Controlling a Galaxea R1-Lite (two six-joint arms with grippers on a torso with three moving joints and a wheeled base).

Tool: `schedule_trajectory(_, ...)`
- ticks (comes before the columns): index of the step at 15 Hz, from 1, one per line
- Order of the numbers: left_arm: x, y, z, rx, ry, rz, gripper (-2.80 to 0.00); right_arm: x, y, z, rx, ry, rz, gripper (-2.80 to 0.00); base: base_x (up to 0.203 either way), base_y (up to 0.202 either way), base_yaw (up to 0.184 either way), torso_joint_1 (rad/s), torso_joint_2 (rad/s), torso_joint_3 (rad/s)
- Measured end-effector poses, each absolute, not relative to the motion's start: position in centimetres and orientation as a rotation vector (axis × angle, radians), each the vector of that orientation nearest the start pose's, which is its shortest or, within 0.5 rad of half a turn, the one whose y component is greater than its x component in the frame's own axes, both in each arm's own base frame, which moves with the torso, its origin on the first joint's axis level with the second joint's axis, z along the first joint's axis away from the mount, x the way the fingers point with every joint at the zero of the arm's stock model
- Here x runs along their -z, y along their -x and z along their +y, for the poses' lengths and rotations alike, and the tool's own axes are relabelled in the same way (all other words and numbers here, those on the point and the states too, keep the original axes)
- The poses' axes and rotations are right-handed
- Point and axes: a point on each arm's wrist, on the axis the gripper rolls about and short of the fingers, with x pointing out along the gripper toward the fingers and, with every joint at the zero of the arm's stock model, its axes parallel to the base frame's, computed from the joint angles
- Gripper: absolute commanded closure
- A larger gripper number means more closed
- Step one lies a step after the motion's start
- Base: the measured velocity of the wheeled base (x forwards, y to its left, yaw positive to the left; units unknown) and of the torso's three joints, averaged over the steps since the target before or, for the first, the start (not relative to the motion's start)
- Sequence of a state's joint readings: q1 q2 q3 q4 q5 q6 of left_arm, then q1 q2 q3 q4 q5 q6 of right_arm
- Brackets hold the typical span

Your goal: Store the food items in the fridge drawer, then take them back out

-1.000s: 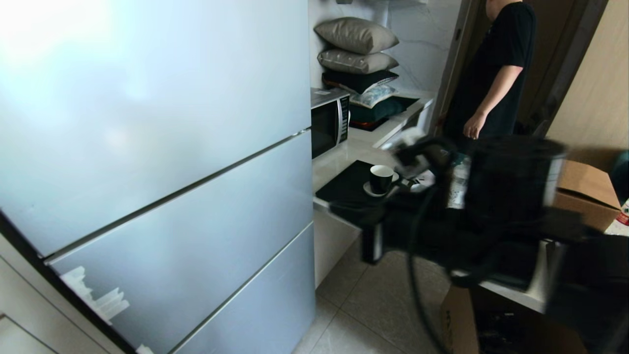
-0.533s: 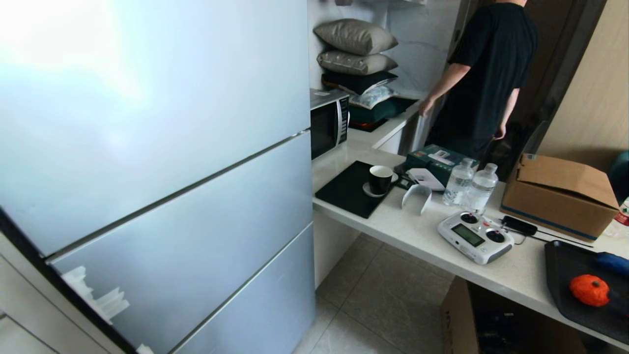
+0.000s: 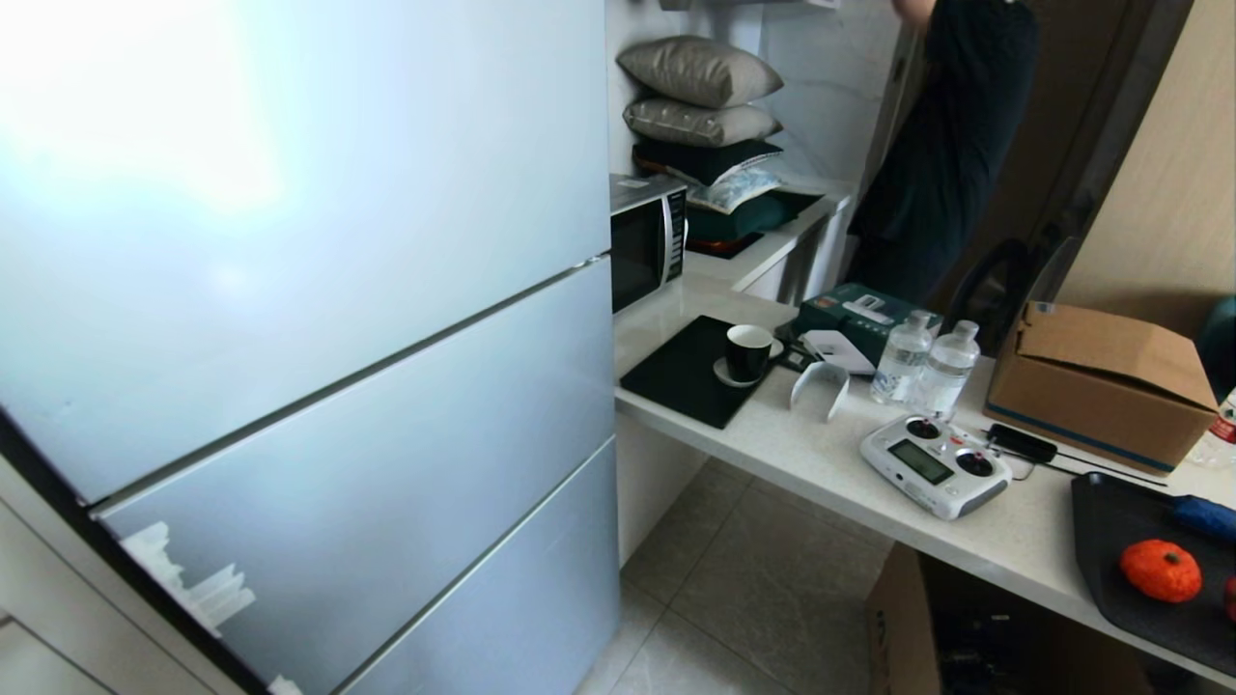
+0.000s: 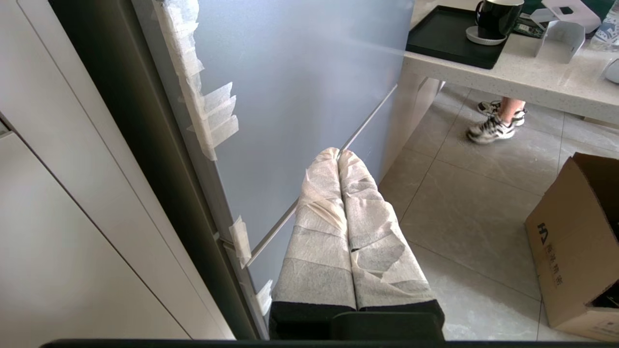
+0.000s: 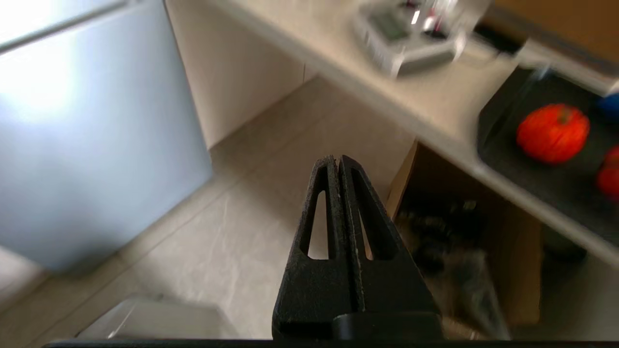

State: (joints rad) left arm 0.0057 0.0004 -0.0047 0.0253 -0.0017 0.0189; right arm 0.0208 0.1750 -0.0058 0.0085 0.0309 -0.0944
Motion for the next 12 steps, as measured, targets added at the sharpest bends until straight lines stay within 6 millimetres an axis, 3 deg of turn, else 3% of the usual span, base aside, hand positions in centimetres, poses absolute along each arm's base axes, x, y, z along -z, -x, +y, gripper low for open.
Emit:
schedule_trajectory(4, -7.42, 2.31, -0.02, -0.004, -0.016, 0.021, 0.0, -7.63, 2.05, 0.08, -0.04, 0.13, 0.032, 0.0, 0.0, 0.0, 0.0, 0.0, 0.0, 0.0)
schedule_trajectory(12, -7.43, 2.31, -0.02, -0.003, -0.015, 0.02, 0.0, -7.5, 2.31, 0.07, -0.029, 0.101, 0.0, 0.0, 0.0, 0.0, 0.0, 0.0, 0.0, 0.0)
